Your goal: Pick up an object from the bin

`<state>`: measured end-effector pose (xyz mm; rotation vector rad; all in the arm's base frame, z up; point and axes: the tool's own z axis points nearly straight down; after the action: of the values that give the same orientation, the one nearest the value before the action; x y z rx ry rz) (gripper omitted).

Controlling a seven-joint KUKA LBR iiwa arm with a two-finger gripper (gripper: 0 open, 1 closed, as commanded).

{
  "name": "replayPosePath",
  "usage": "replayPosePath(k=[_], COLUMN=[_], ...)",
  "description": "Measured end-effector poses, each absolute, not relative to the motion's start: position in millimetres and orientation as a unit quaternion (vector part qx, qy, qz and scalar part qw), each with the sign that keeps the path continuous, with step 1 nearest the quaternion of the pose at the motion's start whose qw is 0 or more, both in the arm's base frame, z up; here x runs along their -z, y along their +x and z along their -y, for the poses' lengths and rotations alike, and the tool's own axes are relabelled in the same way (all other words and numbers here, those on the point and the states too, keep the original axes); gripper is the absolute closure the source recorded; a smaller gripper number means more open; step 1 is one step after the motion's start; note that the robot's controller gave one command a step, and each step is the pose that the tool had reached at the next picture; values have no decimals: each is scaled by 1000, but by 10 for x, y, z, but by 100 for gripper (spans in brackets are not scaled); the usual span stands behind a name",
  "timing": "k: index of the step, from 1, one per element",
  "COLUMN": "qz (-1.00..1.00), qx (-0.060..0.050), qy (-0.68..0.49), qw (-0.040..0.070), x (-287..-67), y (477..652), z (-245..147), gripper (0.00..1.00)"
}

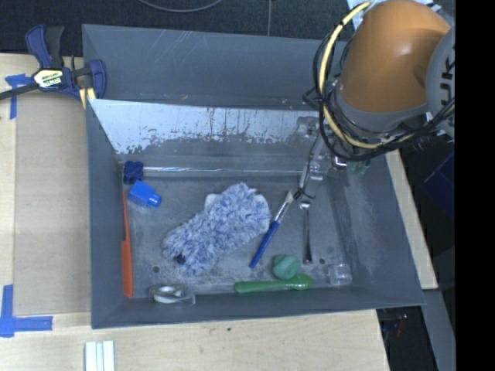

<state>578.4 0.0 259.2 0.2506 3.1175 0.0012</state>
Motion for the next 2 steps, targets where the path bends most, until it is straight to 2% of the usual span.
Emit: replayPosePath(k=[1, 2], qz=[-997, -996], qx=[0, -1], qy=[74, 83], qw=[12, 14], x=[-1769, -2015], y=[5891, 5884], z=[-70, -4], gripper=[0, 0])
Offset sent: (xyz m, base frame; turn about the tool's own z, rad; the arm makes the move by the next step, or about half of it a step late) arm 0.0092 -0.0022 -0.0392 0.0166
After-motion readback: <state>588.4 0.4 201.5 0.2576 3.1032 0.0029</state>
